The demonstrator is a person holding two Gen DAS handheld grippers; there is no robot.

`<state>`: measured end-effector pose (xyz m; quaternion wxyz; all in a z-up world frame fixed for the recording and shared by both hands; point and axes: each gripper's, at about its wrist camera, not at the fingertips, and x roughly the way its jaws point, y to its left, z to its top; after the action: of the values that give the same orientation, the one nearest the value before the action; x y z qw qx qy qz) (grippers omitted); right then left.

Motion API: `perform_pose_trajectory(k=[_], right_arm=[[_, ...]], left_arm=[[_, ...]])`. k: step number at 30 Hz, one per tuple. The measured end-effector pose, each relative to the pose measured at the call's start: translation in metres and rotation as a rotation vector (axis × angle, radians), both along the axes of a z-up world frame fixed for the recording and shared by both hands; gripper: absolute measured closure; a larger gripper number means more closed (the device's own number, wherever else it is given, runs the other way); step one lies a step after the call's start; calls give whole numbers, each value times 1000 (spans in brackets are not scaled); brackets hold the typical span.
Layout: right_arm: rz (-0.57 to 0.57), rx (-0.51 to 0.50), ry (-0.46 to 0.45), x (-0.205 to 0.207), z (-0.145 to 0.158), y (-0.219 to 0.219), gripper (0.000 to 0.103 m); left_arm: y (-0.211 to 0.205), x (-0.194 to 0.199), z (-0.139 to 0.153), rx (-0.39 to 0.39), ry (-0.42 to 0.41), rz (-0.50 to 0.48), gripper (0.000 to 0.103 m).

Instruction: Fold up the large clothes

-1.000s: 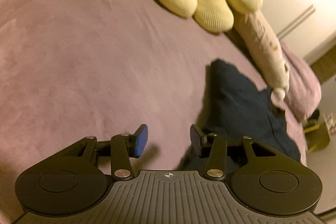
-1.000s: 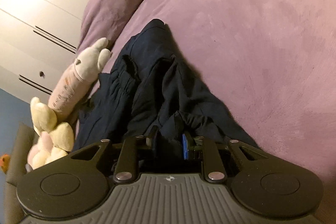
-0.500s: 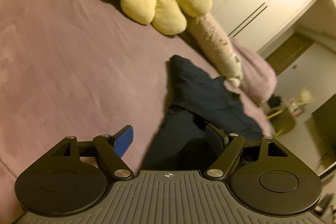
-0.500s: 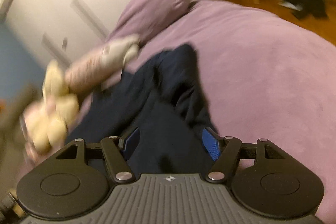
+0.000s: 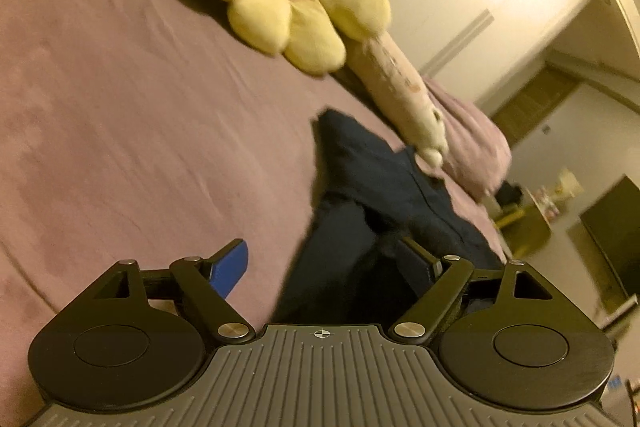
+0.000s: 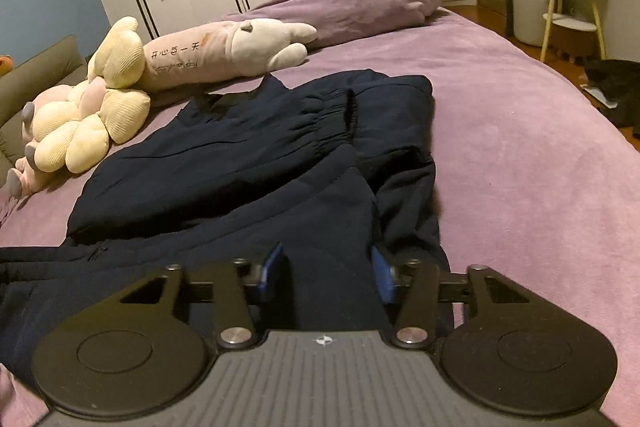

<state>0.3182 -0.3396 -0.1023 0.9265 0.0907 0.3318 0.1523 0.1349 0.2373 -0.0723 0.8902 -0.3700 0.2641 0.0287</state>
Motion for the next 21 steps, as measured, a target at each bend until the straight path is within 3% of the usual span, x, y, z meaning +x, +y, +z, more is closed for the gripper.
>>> perform_pose_trajectory(k=[3,6,10,15,19,21], right_arm=[[-3,3,9,2,1,0,64],[2,28,13,2,5,-4,64],[10,31,16,0,5,-6,64],[12,39,25,0,3,-5,64],[13,38,35,2,4,-4,62],[21,32,38,3,5,-2,61]], left_arm=[[-5,2,4,-17,-38,-70,16],[-2,-8,13,-22,-90,-55,12],[0,-21,16,-11,-89,-67,12],[-16,-30,18,111,-64,-163,8],[-34,-21,17,274,-43,-212,7],[-36,-7,11,274,-48,-220,7]])
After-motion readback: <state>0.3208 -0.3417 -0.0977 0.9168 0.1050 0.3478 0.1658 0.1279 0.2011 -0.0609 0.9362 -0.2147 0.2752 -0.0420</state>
